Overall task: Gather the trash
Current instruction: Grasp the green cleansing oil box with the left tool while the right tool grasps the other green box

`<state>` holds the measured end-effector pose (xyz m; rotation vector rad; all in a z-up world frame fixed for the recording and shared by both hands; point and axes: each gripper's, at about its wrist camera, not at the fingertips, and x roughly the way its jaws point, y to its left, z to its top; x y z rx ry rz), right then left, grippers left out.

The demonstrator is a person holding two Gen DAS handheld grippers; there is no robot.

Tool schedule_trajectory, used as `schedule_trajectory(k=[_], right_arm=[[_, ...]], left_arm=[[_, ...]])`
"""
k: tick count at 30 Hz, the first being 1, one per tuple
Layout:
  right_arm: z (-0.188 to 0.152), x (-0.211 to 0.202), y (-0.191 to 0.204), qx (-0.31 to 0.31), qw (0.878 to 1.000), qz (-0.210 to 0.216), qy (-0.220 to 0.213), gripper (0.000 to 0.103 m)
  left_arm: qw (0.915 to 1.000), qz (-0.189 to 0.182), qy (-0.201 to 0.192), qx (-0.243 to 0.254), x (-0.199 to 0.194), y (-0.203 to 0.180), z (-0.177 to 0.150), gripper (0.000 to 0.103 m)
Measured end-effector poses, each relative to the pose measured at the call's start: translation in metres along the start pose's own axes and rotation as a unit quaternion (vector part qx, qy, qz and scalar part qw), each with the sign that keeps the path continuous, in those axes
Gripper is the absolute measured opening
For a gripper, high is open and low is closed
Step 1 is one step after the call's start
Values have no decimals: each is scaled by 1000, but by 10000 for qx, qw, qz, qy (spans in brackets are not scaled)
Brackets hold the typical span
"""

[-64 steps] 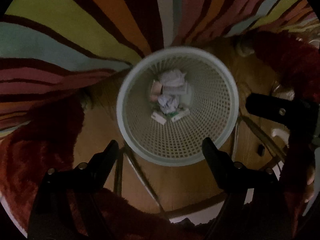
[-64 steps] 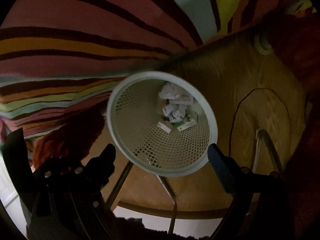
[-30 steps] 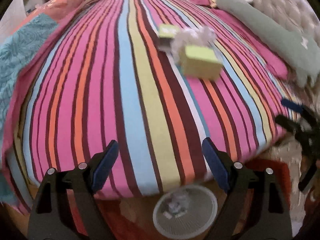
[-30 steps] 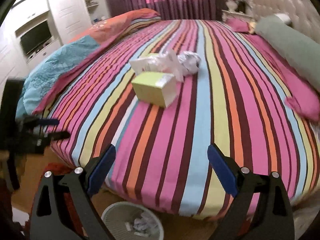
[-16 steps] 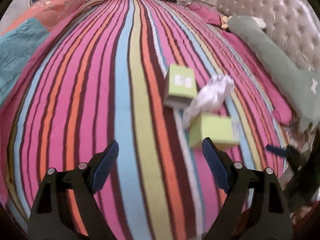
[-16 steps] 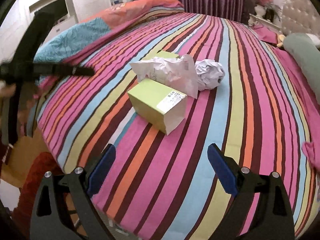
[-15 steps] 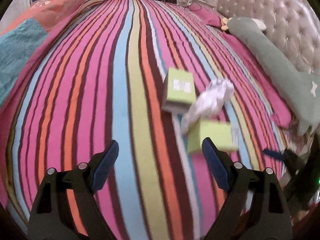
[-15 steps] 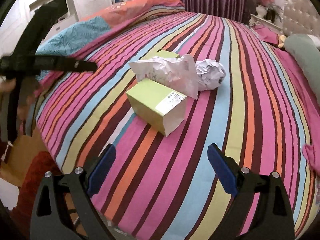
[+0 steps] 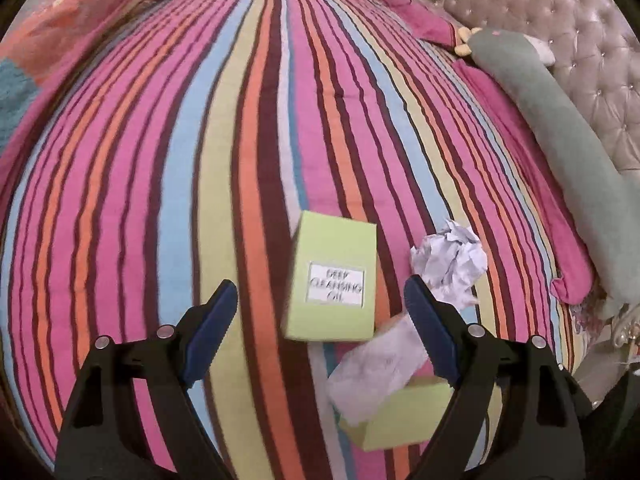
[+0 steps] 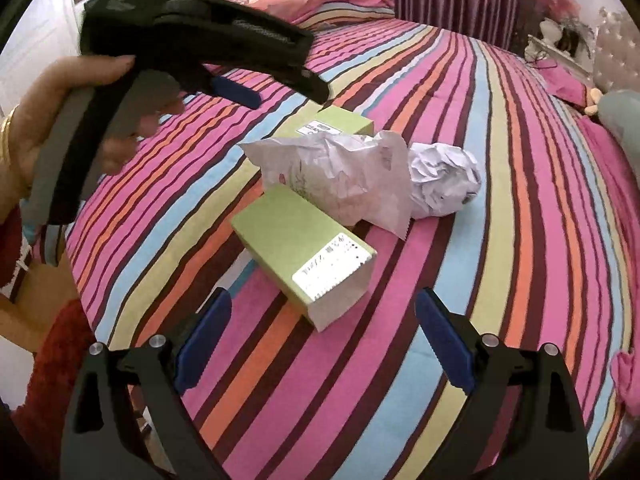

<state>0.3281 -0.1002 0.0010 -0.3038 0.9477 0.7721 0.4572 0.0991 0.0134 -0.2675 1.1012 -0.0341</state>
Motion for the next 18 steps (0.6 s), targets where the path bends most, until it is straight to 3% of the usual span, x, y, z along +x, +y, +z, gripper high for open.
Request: schedule_trajectory(k=[12, 18], right_arm=[[9, 19, 4, -220, 9996, 157, 59, 89], [12, 32, 6, -272, 9993, 213, 148, 89]], left_arm=[[9988, 19, 485, 103, 45, -11, 14, 83], [9973, 281, 641, 229, 62, -14, 14, 83]])
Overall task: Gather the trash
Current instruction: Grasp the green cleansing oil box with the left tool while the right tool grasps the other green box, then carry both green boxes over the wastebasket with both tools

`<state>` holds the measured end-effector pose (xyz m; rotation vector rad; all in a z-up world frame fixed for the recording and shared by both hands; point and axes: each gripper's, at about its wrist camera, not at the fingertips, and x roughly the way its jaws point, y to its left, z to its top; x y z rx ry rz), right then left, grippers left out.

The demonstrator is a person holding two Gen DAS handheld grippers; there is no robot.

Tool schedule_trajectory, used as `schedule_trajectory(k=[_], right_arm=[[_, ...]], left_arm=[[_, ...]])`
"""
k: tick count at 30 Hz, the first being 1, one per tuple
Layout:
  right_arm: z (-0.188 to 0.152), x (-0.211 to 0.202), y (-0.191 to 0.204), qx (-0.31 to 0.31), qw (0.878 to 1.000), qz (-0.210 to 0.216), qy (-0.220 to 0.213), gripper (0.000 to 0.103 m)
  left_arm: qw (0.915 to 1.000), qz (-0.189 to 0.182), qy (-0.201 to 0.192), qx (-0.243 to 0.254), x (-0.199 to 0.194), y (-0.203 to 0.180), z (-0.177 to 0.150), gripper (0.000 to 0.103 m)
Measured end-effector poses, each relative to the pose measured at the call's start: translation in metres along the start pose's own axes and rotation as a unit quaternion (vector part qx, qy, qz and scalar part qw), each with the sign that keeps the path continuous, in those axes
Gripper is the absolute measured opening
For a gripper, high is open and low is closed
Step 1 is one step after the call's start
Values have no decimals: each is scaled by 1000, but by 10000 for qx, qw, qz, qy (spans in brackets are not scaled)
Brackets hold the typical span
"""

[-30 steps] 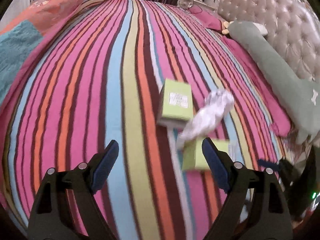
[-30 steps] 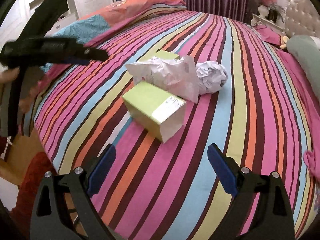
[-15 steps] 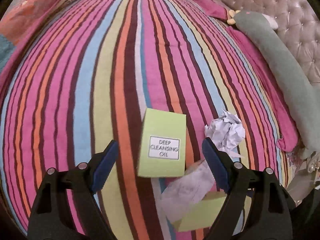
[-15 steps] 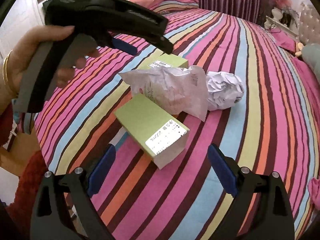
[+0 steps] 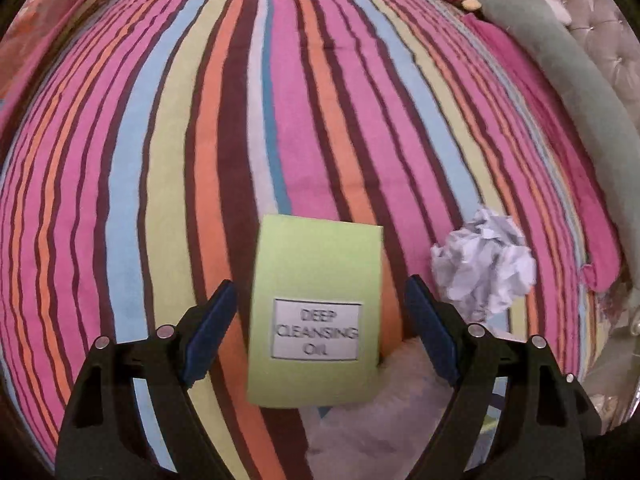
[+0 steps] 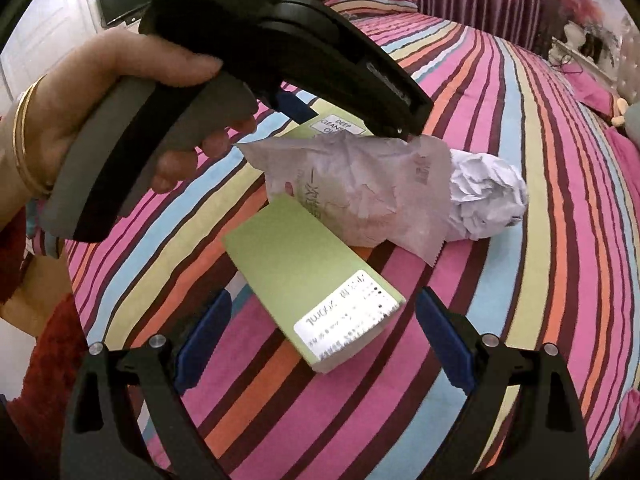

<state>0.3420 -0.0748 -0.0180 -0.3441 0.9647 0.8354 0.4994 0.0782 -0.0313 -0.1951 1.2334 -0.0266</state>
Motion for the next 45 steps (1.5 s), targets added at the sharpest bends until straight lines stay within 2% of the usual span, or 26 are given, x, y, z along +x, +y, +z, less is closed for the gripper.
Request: schedule_trajectory(k=[4, 6, 12, 23, 29, 35, 45], right_arm=[[3, 7, 7, -141, 9999, -5, -19, 89], [4, 9, 12, -212, 9998, -21, -49, 89], [6, 10, 16, -87, 9999, 31, -74, 86], [-5, 5, 26, -56, 10000, 6, -77, 65], [-23, -7, 43, -160, 9994, -192, -224, 54], [-38, -21, 45, 135, 9992, -112, -368, 52], [-61, -55, 42, 641, 9952, -241, -694, 52]], left_arm=[[9999, -21, 36, -100, 4, 9, -3, 81], [10000, -76, 56, -31, 4, 11, -6, 60], [9999, -126, 47, 38, 0, 16, -12, 60], [9997, -219, -18, -128, -12, 33, -30, 59], [9994, -208, -150, -217, -22, 43, -46, 59], [9988, -279, -259, -293, -34, 55, -63, 59], [9960, -473, -586, -489, -71, 71, -98, 59]])
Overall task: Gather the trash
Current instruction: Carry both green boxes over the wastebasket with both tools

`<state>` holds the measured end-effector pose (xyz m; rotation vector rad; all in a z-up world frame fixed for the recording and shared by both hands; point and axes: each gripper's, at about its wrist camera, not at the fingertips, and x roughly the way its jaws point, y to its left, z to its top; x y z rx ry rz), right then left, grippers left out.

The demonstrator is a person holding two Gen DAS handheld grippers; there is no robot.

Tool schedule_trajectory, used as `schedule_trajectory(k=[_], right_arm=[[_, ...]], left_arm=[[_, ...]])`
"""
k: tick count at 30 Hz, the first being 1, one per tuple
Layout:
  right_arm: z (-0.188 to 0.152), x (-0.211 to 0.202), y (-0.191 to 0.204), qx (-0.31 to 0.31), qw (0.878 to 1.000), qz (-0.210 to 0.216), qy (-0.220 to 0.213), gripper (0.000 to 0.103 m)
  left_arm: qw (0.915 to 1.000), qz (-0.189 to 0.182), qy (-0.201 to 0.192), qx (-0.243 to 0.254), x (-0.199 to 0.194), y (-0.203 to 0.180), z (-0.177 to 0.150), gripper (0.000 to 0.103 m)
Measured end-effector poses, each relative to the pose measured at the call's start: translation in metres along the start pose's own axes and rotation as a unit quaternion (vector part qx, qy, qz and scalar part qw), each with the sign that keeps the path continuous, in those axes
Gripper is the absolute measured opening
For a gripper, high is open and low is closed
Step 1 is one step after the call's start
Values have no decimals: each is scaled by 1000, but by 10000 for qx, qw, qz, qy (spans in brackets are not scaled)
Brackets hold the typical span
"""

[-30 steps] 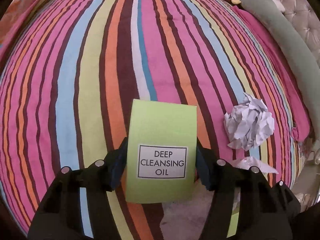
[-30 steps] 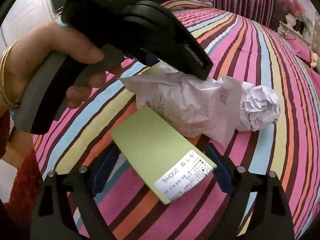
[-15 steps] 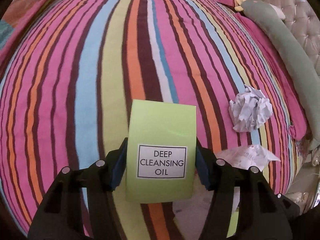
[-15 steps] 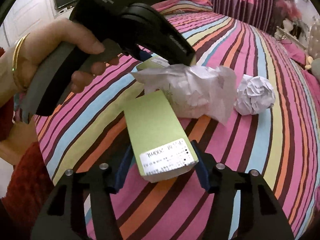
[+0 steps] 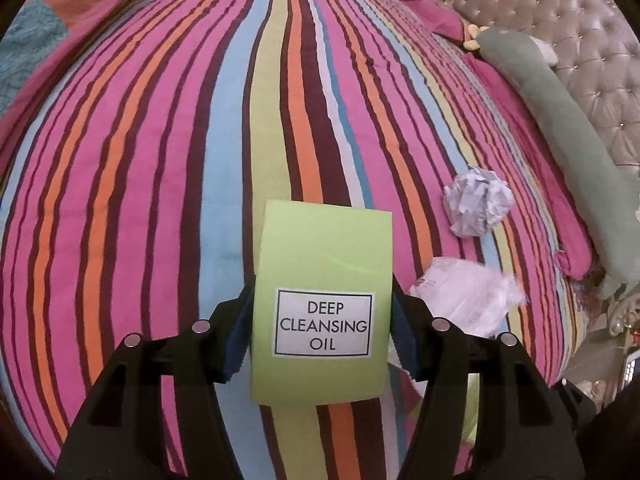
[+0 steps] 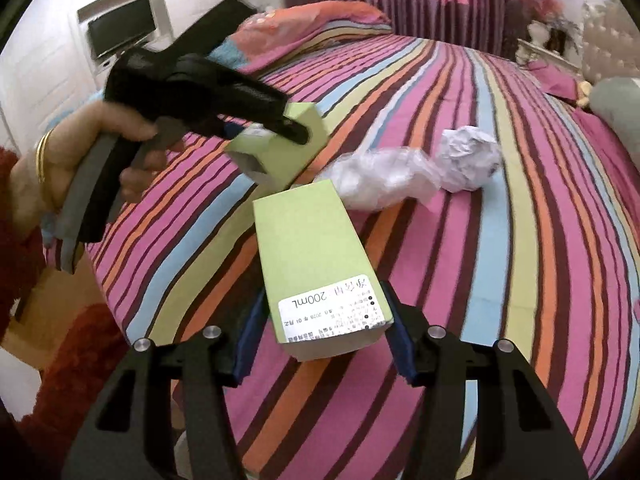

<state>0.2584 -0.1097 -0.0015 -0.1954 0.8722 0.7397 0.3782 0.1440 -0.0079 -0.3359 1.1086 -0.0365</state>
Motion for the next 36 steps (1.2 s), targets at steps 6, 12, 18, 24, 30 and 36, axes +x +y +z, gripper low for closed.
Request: schedule_trajectory(k=[6, 12, 18, 24, 30, 36], right_arm=[[-13, -16, -7, 343, 9994, -68, -66, 52], [-34, -33, -8, 650, 9976, -240, -90, 52], [-49, -43, -10, 936, 9944, -487, -115, 52], [-65, -57, -17, 1523, 9855, -736, -155, 52], [-86, -69, -18, 1991, 9770, -762, -80, 52], [-112, -78, -6, 2250, 9719, -697, 43, 52]], left_arm=[[9999, -64, -92, 65, -23, 0, -25, 59], [9997, -6, -171, 200, -38, -6, -56, 59], [9989, 44, -215, 406, -52, -17, -98, 59], [9987, -21, -164, 490, -63, -26, -144, 59], [9984, -24, -91, 564, -73, -33, -191, 59], [9975, 4, 66, 699, -80, -41, -240, 59]])
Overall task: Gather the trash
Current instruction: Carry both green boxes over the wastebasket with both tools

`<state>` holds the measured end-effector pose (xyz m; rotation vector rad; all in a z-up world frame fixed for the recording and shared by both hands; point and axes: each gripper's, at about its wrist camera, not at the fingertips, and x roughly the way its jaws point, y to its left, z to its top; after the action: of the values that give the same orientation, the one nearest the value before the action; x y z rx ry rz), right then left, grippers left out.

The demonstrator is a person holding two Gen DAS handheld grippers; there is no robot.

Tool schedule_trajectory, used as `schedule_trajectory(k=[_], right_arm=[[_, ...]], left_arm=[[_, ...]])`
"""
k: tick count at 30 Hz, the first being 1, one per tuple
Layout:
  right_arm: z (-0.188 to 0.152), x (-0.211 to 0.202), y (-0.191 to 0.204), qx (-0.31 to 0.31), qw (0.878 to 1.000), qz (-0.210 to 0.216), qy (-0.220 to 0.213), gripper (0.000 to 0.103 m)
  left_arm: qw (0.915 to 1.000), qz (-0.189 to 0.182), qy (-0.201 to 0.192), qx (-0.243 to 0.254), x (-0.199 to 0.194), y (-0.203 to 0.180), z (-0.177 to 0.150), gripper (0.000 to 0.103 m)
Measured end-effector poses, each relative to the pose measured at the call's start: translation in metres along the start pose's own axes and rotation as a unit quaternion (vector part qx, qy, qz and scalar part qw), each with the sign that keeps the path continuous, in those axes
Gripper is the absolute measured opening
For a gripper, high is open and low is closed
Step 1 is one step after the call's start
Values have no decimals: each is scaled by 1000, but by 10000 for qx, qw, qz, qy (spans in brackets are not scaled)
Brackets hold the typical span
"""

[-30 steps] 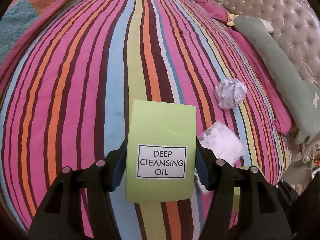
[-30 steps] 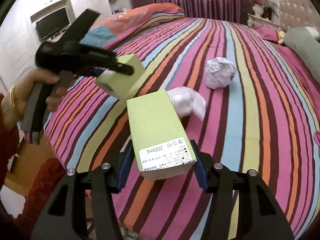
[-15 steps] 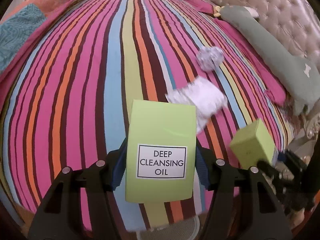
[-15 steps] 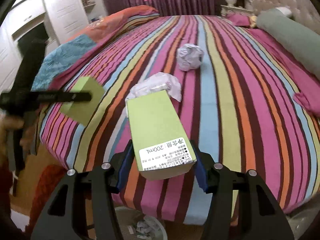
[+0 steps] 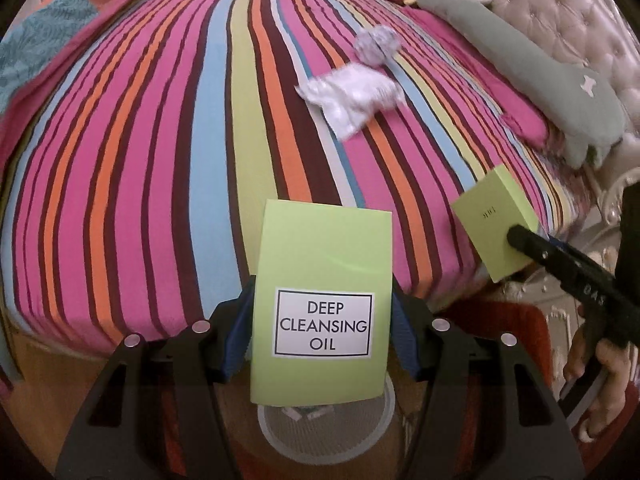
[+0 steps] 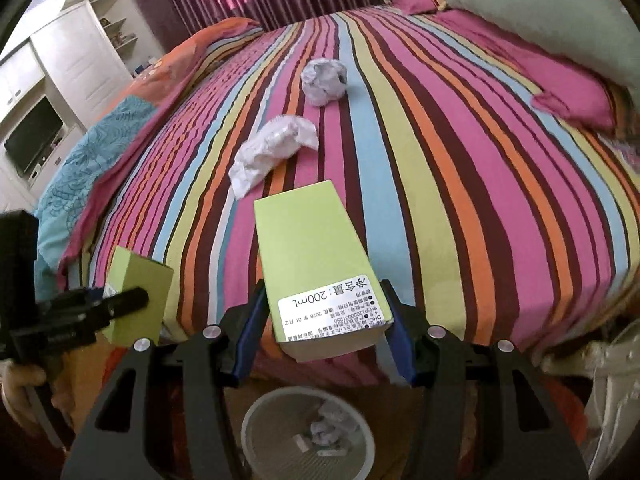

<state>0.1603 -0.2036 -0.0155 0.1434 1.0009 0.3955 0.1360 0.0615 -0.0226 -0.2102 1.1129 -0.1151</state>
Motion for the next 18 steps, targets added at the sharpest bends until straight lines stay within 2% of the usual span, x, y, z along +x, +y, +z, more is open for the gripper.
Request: schedule_trajectory(k=[9, 14, 18], right_arm=[[-51, -18, 4, 193, 9993, 26, 314, 52], [-80, -13, 2, 435, 9955, 18, 840, 52], [-102, -1, 2, 578, 9898, 74, 1296, 52]], left_arm=[[9994, 59, 130, 328, -15, -25, -65, 59], [9977, 97, 434, 506, -7, -34, -103, 59], [9941, -7, 886, 621, 10, -37, -129, 59]])
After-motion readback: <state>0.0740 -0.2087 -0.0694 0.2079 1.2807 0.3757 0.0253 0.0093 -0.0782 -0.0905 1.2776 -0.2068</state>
